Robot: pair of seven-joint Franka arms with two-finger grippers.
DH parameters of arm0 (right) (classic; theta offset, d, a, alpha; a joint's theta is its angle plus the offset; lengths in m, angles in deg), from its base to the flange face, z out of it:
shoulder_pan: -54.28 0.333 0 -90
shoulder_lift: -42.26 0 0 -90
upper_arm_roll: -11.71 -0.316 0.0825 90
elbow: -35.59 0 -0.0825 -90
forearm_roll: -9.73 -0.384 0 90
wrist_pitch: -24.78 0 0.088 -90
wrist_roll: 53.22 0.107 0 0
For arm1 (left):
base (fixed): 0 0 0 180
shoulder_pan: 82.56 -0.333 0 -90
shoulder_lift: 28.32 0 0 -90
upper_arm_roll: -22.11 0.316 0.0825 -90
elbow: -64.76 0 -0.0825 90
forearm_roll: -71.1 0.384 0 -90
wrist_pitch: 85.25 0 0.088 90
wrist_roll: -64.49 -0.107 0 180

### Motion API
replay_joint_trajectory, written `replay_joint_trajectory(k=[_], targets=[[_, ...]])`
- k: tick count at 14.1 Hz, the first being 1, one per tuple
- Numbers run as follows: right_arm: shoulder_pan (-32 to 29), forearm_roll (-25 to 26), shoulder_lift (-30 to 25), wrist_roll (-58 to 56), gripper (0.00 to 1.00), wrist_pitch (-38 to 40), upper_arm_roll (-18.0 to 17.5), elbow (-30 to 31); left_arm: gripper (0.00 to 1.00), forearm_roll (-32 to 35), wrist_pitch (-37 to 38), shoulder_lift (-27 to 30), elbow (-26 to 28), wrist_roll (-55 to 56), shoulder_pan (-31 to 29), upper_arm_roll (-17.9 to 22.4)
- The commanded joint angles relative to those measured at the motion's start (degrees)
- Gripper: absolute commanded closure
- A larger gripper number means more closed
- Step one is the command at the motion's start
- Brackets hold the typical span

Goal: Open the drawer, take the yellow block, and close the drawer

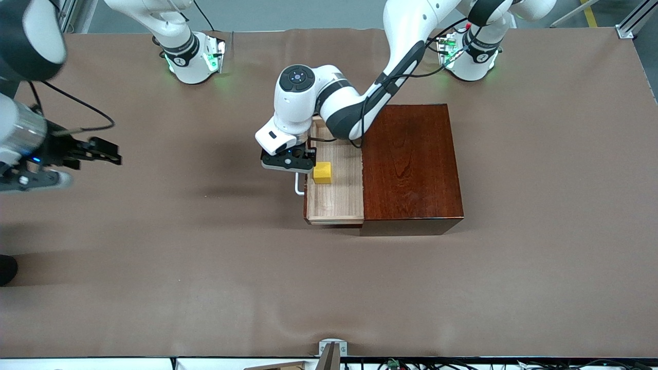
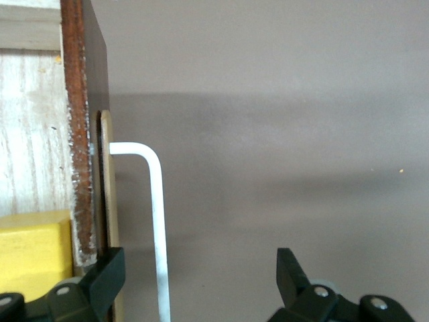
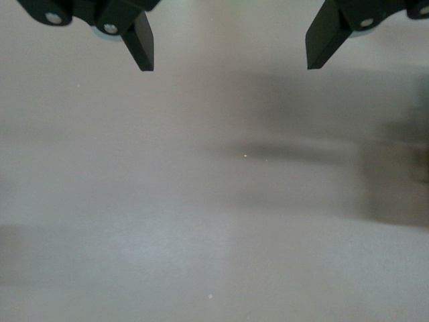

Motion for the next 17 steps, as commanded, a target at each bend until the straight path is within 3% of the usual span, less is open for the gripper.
replay_joint_trajectory(k=[1,3,7,11,15,17], targets=[[0.9,-0.8,3.4,-0.1,0.00,0.5,0.1,-1.8,0.00,-1.1,3.9,3.6,-0.3,0.5,0.0,1.0],[0.4,-0.9,4.1,-0.1,0.00,0.4,0.1,-1.8,0.00,-1.9,6.1,8.8,-0.2,0.5,-2.3,0.9],[1.8,-0.9,4.7,2.0,0.00,0.8,0.1,-2.7,0.00,-4.2,18.9,18.7,1.0,-0.8,-8.3,1.3],[5.9,-1.0,4.5,18.2,0.00,0.6,0.0,-2.7,0.00,-4.9,34.2,27.4,2.5,-12.4,-19.1,1.0],[11.0,-1.0,4.5,32.7,0.00,0.5,0.0,-2.7,0.00,-7.6,36.5,39.7,13.4,-25.4,-31.0,0.6],[13.9,-1.0,4.6,41.0,0.00,0.3,0.0,-2.6,0.00,-7.8,36.5,41.4,15.5,-28.2,-34.9,0.6]])
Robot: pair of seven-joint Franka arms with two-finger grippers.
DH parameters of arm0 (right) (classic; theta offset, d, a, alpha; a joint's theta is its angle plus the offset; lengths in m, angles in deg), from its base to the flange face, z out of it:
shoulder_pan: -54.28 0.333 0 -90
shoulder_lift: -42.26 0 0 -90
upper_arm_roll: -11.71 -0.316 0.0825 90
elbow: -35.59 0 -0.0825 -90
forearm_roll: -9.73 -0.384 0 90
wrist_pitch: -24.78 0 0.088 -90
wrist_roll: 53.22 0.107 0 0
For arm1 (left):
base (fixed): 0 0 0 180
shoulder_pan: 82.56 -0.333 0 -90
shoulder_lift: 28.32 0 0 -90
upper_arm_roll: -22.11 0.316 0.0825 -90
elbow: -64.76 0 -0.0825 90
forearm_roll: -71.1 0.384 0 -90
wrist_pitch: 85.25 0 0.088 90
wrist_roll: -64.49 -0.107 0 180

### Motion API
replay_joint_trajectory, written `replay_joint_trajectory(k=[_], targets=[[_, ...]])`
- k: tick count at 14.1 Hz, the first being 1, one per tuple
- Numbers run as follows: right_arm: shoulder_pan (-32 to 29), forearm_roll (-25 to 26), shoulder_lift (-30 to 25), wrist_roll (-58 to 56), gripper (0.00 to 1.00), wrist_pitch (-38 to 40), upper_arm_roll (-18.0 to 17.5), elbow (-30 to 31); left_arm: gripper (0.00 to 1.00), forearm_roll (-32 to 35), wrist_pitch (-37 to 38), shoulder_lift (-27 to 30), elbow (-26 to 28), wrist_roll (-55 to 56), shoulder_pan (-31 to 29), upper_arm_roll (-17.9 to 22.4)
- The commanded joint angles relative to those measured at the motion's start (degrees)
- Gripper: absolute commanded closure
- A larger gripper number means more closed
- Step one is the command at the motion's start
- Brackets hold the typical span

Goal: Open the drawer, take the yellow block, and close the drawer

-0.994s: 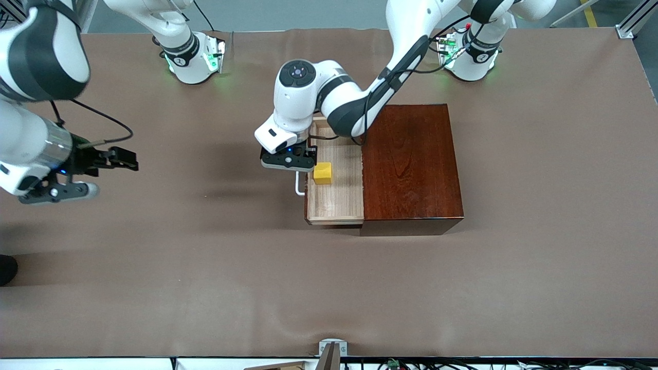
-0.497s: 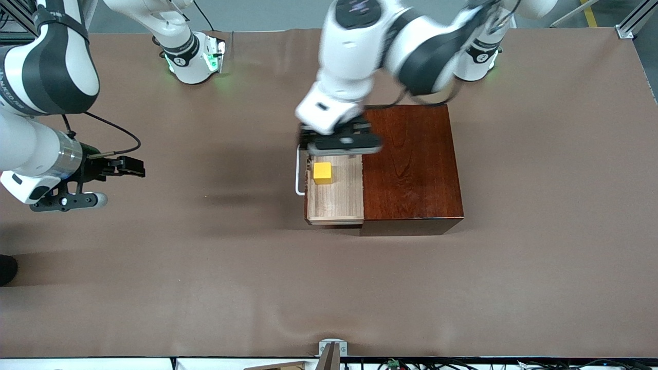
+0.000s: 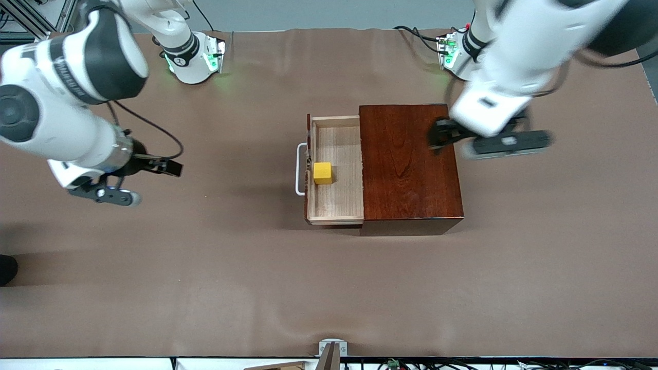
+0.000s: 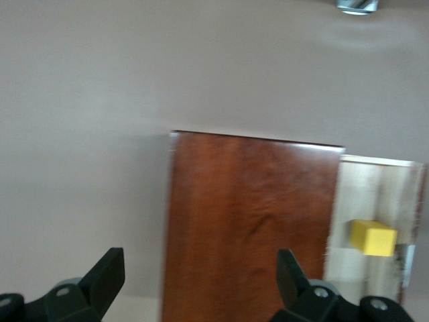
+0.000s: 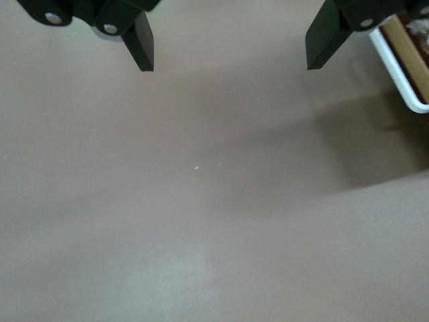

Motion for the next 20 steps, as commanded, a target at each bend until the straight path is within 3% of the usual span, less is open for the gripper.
replay_joint_trajectory(k=[1,6,11,17,20], targets=[[3.6,-0.9,0.3,10.1,0.00,0.2,0.5,-1.0,0.00,-1.3,-1.1,4.4,6.7,-4.1,-5.3,-0.7],[10.4,-1.4,0.4,32.5,0.00,-4.6,0.5,0.6,0.00,-6.6,-3.7,2.3,8.0,-20.9,-16.0,-0.5],[16.9,-3.0,2.4,57.5,0.00,-11.6,0.5,1.9,0.00,-3.0,-3.3,2.3,8.0,-22.2,-16.1,-0.2],[22.8,-3.5,9.5,77.8,0.00,-12.1,0.4,-1.3,0.00,-1.1,-2.2,2.5,7.8,-27.3,-15.9,-0.6],[23.9,-10.9,11.7,85.8,0.00,-15.8,0.5,-2.0,0.00,-1.1,-2.2,2.3,7.6,-27.3,-15.9,-0.6]])
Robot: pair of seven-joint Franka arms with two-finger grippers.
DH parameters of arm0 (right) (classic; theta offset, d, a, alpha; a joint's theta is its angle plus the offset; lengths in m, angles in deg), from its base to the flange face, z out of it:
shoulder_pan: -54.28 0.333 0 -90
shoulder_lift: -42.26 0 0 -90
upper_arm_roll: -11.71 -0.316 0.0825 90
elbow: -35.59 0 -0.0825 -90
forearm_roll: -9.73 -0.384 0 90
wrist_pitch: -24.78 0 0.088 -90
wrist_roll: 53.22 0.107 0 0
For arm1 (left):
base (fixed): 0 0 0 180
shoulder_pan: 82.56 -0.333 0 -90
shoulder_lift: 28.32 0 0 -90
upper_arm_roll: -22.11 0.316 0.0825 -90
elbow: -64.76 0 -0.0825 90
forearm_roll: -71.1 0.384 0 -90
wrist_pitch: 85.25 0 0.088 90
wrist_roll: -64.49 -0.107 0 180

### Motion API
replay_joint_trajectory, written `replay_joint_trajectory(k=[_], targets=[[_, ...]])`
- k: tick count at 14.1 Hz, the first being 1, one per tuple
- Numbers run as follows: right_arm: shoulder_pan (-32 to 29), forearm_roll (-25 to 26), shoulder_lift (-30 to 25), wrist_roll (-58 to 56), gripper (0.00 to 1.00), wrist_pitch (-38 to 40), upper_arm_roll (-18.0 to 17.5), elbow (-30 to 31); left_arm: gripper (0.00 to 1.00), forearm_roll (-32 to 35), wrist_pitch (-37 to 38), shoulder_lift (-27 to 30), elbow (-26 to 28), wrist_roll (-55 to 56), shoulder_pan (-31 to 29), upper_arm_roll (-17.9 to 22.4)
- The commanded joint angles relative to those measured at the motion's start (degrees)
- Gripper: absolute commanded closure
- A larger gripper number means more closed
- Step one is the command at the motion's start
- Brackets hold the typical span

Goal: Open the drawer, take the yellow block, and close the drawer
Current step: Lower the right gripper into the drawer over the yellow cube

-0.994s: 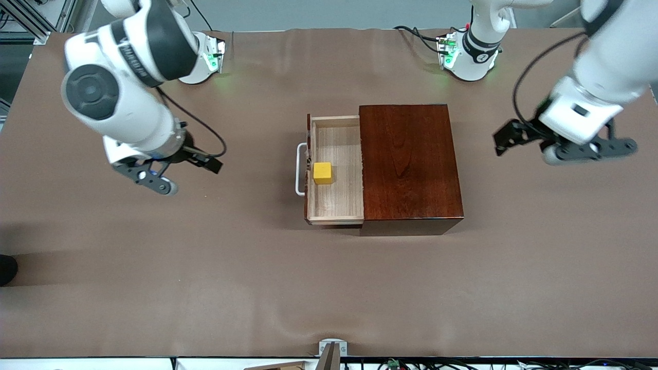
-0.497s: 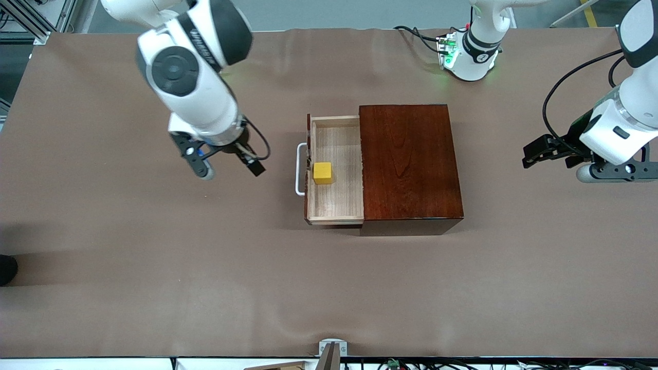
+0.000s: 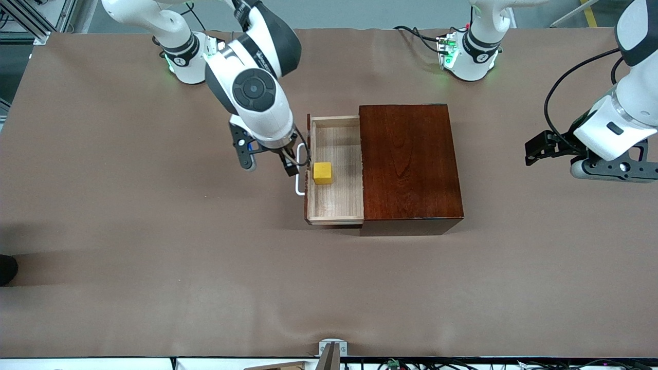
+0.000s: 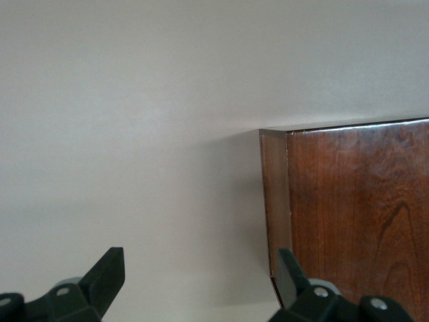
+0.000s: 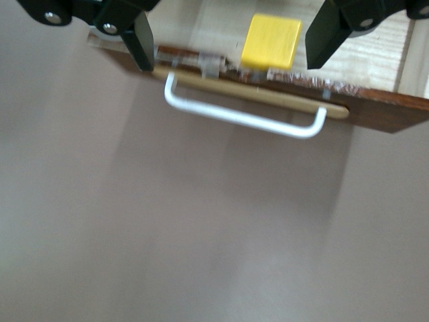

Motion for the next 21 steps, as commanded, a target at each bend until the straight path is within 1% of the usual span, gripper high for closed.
replay_joint_trajectory(k=[1,2,4,8,11,14,15,16,17,21], targets=[[0.9,-5.3,2.0,5.8,0.00,-3.3,0.6,-2.4,0.00,0.8,0.7,0.7,0.1,-0.7,0.0,-0.2],[1.1,-5.6,2.0,5.9,0.00,-4.3,0.6,-2.4,0.00,0.8,0.7,0.7,0.1,-0.7,0.0,-0.2],[1.5,-9.7,2.0,6.0,0.00,-4.7,0.6,-2.4,0.00,0.8,0.7,0.7,0.1,-0.8,0.1,-0.2],[1.8,-10.4,2.1,6.8,0.00,-6.6,0.7,-2.4,0.00,0.7,0.7,0.7,0.1,-0.8,0.1,-0.2],[1.9,-10.4,3.8,6.2,0.00,-14.0,0.7,-2.0,0.00,0.6,0.7,0.7,0.1,-0.8,0.2,-0.2],[3.5,-8.8,5.4,5.4,0.00,-14.1,0.7,-1.2,0.00,0.6,0.7,0.7,0.1,-0.8,0.2,-0.2],[5.6,-5.6,5.6,4.6,0.00,-14.3,0.7,-0.7,0.00,0.6,0.7,0.7,0.1,-0.8,0.2,-0.2],[6.4,-3.2,5.7,4.6,0.00,-14.4,0.8,-0.5,0.00,0.6,0.7,0.7,0.1,-0.9,0.2,-0.2],[6.3,-2.5,5.7,4.6,0.00,-14.4,0.7,0.2,0.00,0.6,0.7,0.7,0.1,-0.9,0.2,-0.2],[5.6,-2.5,5.7,5.1,0.00,-15.1,0.8,3.2,0.00,0.5,0.7,0.7,0.0,-1.0,0.2,-0.2]])
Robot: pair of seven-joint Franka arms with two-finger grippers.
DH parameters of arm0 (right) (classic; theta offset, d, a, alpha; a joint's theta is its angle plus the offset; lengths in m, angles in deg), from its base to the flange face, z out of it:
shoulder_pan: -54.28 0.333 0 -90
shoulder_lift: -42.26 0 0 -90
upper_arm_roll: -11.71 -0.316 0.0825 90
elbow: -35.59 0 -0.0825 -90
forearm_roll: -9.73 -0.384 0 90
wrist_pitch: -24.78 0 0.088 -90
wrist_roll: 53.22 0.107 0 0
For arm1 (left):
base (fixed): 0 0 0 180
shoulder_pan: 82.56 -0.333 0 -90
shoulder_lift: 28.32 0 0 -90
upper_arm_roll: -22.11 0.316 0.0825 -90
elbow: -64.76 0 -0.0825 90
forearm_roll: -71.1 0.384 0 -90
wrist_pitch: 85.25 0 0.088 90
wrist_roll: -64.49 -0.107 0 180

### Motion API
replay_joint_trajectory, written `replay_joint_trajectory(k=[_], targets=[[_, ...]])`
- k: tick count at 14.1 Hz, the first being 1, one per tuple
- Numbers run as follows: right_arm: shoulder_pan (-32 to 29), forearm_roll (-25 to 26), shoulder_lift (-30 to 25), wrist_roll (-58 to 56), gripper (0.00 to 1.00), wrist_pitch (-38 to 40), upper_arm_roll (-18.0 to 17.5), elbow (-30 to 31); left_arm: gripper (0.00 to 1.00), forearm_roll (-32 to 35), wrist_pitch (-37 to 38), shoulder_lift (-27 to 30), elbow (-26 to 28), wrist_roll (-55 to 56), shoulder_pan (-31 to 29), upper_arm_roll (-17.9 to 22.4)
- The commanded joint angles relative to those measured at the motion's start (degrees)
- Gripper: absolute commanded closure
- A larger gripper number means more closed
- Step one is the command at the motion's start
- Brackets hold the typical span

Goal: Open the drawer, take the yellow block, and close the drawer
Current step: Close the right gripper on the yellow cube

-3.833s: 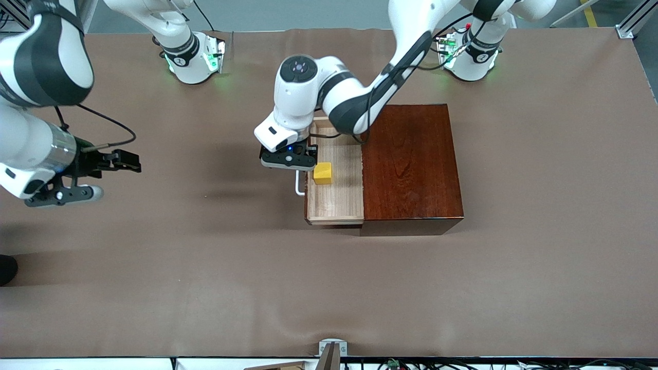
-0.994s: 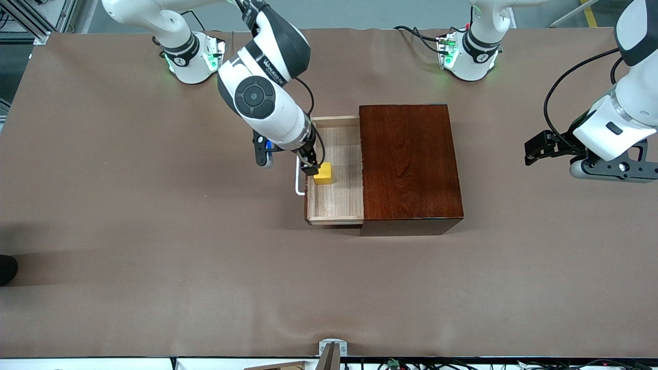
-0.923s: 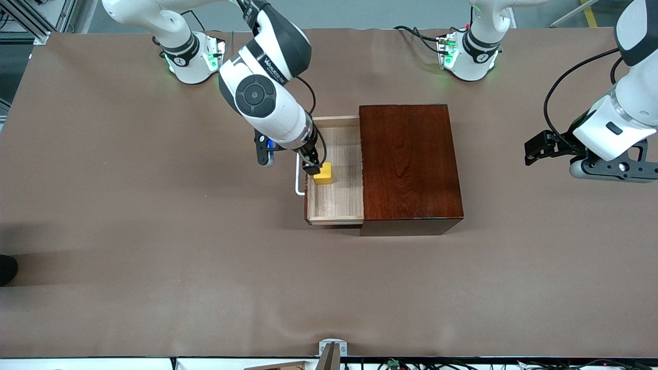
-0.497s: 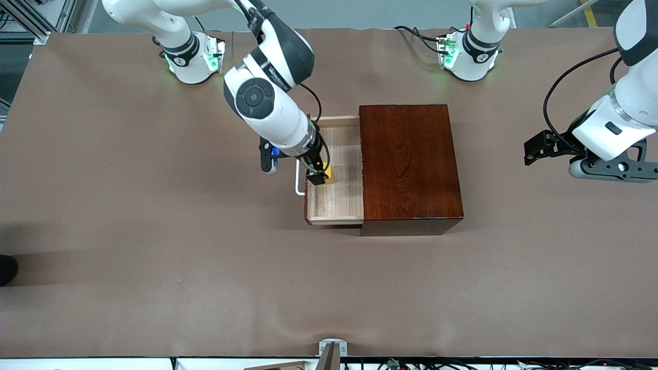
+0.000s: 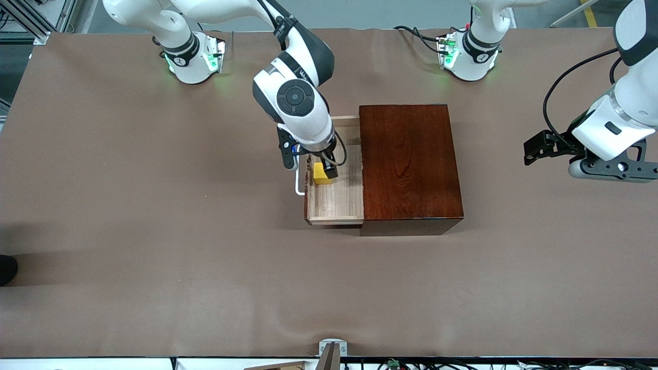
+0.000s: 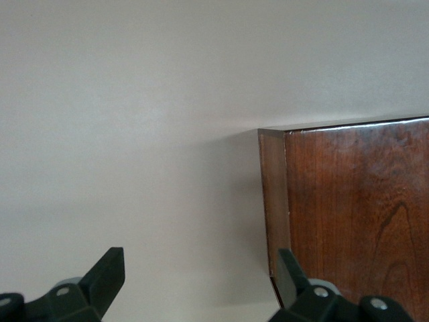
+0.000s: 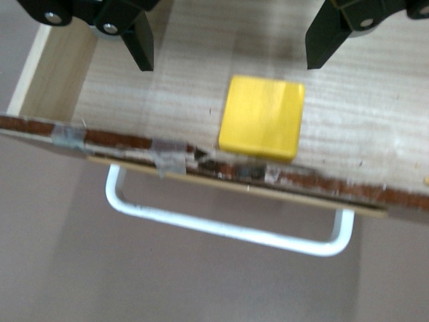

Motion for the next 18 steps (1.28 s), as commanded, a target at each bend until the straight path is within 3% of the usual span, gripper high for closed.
replay_joint_trajectory(k=[1,5,18], targets=[[0.0,0.8,-0.9,0.3,0.00,-2.4,0.1,4.0,0.00,0.5,0.7,0.7,0.0,-1.0,0.1,0.0],[1.3,0.5,-0.9,0.9,0.00,-8.3,0.1,7.6,0.00,0.4,0.7,0.7,0.0,-1.1,0.2,0.0],[0.6,0.7,-3.2,1.3,0.00,-7.6,0.4,6.7,0.00,0.4,0.7,0.7,-0.1,-1.1,0.3,-0.1]])
